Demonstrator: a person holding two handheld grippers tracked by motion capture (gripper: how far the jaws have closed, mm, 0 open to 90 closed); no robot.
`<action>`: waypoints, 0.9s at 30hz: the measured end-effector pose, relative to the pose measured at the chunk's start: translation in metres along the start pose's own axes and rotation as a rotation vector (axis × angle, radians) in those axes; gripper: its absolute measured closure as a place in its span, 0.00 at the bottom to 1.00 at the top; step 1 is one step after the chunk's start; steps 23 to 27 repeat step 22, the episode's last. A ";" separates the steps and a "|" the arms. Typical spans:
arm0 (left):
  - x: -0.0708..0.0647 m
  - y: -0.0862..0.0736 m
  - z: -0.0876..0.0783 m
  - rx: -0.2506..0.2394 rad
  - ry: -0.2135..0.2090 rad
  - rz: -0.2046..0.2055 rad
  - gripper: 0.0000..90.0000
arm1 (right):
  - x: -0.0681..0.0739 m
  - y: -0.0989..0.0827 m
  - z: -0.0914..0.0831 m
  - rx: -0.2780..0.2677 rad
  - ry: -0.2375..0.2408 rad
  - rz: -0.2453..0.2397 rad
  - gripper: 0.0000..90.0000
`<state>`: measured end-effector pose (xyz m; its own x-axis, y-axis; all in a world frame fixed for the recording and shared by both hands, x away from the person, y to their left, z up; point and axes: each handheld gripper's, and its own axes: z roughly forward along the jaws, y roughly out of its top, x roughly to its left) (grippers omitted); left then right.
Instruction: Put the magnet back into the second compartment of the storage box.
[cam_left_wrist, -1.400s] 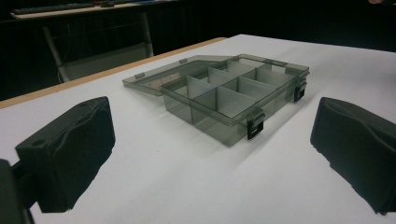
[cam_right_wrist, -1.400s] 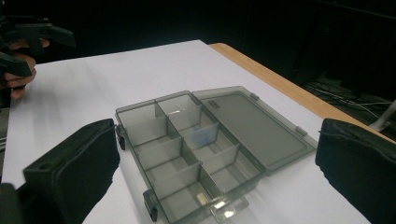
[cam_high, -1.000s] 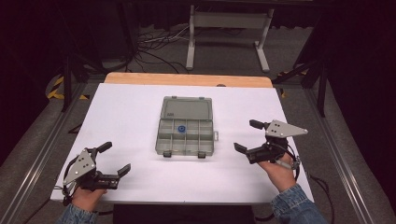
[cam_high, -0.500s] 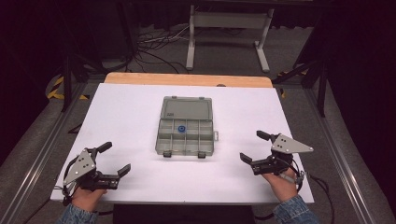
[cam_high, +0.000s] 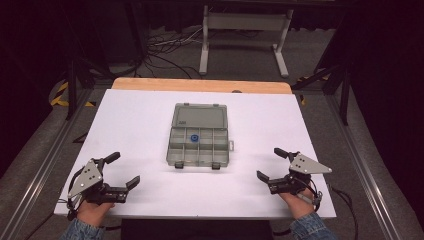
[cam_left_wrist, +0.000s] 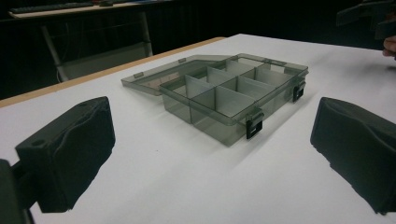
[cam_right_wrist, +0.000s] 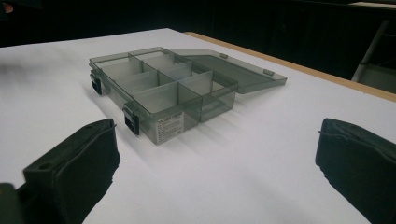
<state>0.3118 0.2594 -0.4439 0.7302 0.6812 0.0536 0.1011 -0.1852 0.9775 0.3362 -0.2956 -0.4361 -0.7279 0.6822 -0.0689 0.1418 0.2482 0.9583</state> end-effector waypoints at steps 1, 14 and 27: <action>0.000 0.000 0.000 -0.001 -0.001 -0.001 0.01 | 0.000 0.000 0.000 0.000 0.000 0.000 0.00; 0.004 -0.002 -0.001 -0.026 -0.019 -0.054 0.01 | -0.003 -0.013 0.007 0.034 -0.005 0.019 0.00; 0.005 -0.003 0.000 -0.023 -0.026 -0.061 0.01 | -0.002 -0.011 0.005 0.010 -0.011 0.011 0.00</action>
